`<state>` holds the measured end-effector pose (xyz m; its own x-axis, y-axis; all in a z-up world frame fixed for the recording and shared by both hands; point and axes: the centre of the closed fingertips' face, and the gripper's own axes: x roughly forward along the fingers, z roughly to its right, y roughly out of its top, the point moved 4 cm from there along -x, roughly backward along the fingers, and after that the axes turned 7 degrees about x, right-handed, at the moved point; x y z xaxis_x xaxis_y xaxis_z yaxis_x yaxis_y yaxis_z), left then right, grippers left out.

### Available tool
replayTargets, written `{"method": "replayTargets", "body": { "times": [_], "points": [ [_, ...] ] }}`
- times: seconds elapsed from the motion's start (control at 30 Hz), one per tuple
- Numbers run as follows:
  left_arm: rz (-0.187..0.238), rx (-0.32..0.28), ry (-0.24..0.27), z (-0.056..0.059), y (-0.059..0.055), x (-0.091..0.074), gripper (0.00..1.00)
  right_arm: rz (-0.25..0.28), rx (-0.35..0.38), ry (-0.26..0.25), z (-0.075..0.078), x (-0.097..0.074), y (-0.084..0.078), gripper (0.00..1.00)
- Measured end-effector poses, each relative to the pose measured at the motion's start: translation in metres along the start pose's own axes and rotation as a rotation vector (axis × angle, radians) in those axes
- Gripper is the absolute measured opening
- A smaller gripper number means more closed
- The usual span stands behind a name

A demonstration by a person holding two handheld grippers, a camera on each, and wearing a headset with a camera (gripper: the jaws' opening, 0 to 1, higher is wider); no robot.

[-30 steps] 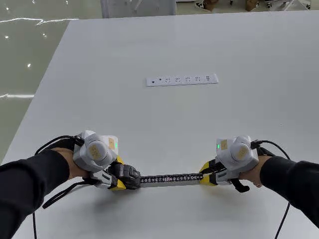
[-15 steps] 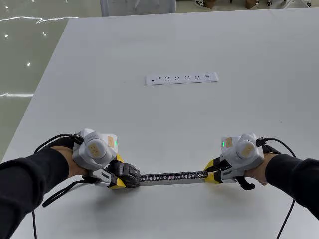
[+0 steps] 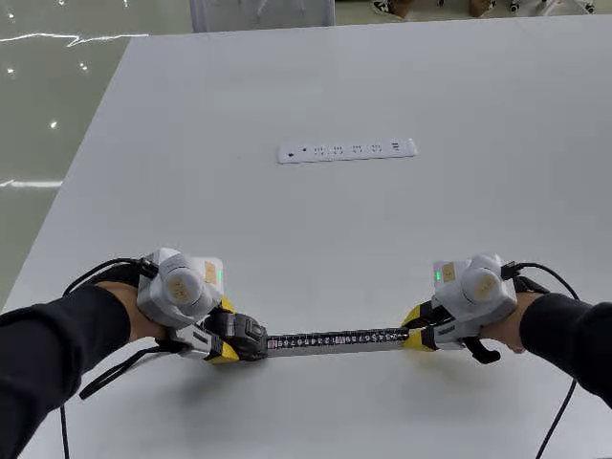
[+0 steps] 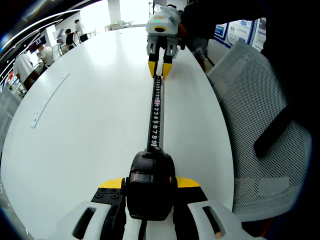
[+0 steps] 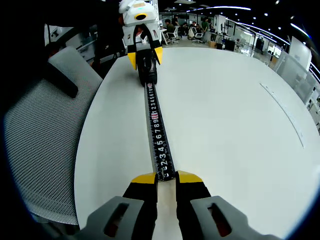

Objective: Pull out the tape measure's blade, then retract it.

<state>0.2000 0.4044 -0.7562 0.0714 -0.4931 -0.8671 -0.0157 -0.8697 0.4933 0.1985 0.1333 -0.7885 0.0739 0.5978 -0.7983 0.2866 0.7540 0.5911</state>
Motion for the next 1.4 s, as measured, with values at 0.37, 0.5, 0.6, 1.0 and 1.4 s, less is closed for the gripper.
{"method": "replayTargets", "body": {
  "times": [0.37, 0.5, 0.6, 1.0, 1.4],
  "points": [
    [0.0, 0.001, -0.001, 0.0, 0.0, 0.0, 0.32, -0.009, 0.003, -0.01, 0.004, -0.006, -0.007, 0.08],
    [0.0, 0.001, -0.001, 0.0, 0.0, 0.0, 0.32, -0.012, 0.002, -0.012, 0.005, -0.007, -0.008, 0.08],
    [0.0, 0.001, -0.001, 0.0, 0.0, 0.0, 0.32, -0.015, 0.004, -0.013, 0.006, -0.008, -0.01, 0.08],
    [-0.002, 0.003, 0.0, 0.0, 0.0, 0.0, 0.32, -0.024, 0.011, -0.018, 0.008, -0.012, -0.016, 0.08],
    [-0.001, 0.001, 0.001, 0.0, 0.0, 0.0, 0.32, -0.025, 0.017, -0.021, 0.009, -0.014, -0.018, 0.08]
  ]
}}
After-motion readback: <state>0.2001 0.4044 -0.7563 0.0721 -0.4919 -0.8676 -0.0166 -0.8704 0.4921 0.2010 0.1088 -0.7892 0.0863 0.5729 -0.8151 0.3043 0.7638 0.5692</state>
